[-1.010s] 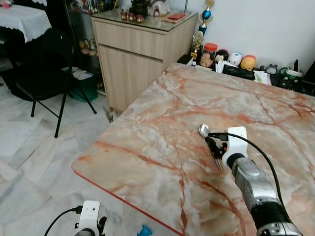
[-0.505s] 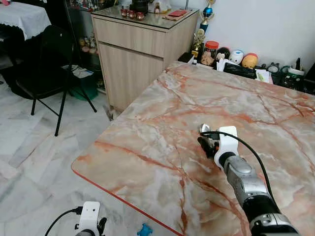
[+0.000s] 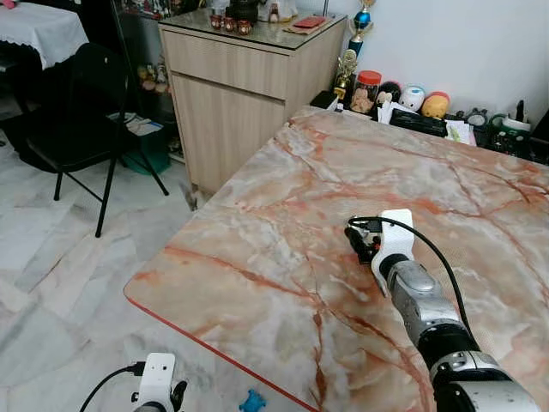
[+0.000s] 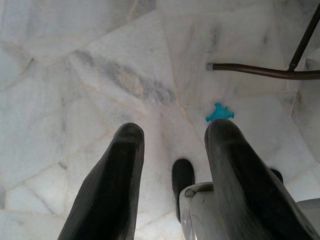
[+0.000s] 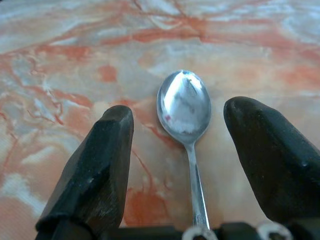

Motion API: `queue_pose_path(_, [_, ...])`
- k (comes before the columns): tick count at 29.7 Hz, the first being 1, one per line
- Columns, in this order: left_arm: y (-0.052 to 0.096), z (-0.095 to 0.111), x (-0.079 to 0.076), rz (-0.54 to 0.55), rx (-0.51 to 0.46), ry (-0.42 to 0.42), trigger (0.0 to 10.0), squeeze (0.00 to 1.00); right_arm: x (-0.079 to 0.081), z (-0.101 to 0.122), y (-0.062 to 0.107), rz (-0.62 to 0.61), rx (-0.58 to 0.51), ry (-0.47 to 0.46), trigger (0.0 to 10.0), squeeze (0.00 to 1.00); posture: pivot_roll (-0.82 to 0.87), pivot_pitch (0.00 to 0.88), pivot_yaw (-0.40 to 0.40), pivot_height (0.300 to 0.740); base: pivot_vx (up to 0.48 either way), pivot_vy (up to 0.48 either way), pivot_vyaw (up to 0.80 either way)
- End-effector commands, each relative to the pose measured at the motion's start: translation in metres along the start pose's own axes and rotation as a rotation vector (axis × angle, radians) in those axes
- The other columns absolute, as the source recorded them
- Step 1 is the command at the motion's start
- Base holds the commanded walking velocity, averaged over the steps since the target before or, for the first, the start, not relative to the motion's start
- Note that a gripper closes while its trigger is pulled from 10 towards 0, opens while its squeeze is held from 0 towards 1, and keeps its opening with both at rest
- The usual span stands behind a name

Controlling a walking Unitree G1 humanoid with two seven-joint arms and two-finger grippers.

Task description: Setting the table

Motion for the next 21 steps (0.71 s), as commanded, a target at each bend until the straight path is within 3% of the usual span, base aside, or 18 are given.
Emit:
queue_pose_path(1, [0.001,-0.006,-0.002,-0.002,0.023,-0.011,10.0,0.0,-0.004,0.0,-0.001,-0.019,0.004,-0.005,10.0,0.0,0.1,0.0,-0.064,0.74,0.0,0.0,0.0])
queue_pose_path(3, [0.001,-0.007,-0.002,-0.003,0.027,-0.01,10.0,0.0,-0.006,-0.009,0.0,-0.036,0.039,-0.007,10.0,0.0,0.1,0.0,-0.065,0.74,0.0,0.0,0.0])
queue_pose_path(4, [0.001,-0.008,-0.002,-0.003,0.029,-0.01,10.0,0.0,-0.007,-0.011,0.001,-0.042,0.045,-0.01,7.4,0.0,0.1,0.0,-0.065,0.74,0.0,0.0,0.0])
queue_pose_path(5, [0.001,-0.008,-0.003,-0.003,0.029,-0.01,10.0,0.0,-0.007,-0.013,0.001,-0.044,0.048,-0.015,4.1,0.0,0.11,0.0,-0.066,0.74,0.0,0.0,0.0])
queue_pose_path(6, [0.001,-0.008,-0.003,-0.003,0.03,-0.01,10.0,0.0,-0.007,-0.013,0.001,-0.045,0.049,-0.019,4.1,0.0,0.11,0.0,-0.067,0.74,0.0,0.0,0.0])
queue_pose_path(7, [0.001,-0.008,-0.003,-0.003,0.029,-0.009,10.0,0.0,-0.006,-0.015,0.001,-0.039,0.05,-0.019,0.0,0.0,0.11,0.0,-0.067,0.74,0.0,0.0,0.0])
queue_pose_path(8, [0.001,-0.008,-0.003,-0.002,0.029,-0.006,10.0,0.0,-0.005,-0.016,0.001,-0.029,0.054,-0.014,0.0,0.0,0.11,0.0,-0.067,0.74,0.0,0.0,0.0])
queue_pose_path(9, [0.001,-0.008,-0.003,-0.003,0.028,-0.007,10.0,0.0,-0.004,-0.017,0.001,-0.027,0.054,-0.012,8.2,0.0,0.11,0.0,-0.068,0.74,0.0,0.0,0.0])
queue_pose_path(10, [0.001,-0.008,-0.003,-0.003,0.028,-0.009,10.0,0.0,-0.004,-0.017,0.001,-0.027,0.055,-0.011,8.2,0.0,0.11,0.0,-0.067,0.74,0.0,0.0,0.0])
queue_pose_path(11, [0.001,-0.008,-0.003,-0.003,0.028,-0.011,10.0,0.0,-0.004,-0.017,0.001,-0.036,0.058,-0.01,10.0,0.0,0.11,0.0,-0.067,0.74,0.0,0.0,0.0])
queue_pose_path(21, [0.002,-0.008,0.003,0.008,0.03,-0.018,10.0,0.0,-0.005,-0.017,0.0,-0.049,0.061,-0.023,10.0,0.0,0.12,0.0,-0.066,0.74,0.0,0.0,0.0])
Point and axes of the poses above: a point about 5 cm out from each wrist's last joint towards the gripper, its own y axis pointing back from the gripper into the wrist, its own z axis along the axis of the wrist's last joint, x = y × z, the point moved 2 cm from there along -y, pointing out of the wrist towards the gripper, and after that the axes turned 6 degrees about y, right-handed, at the moved point
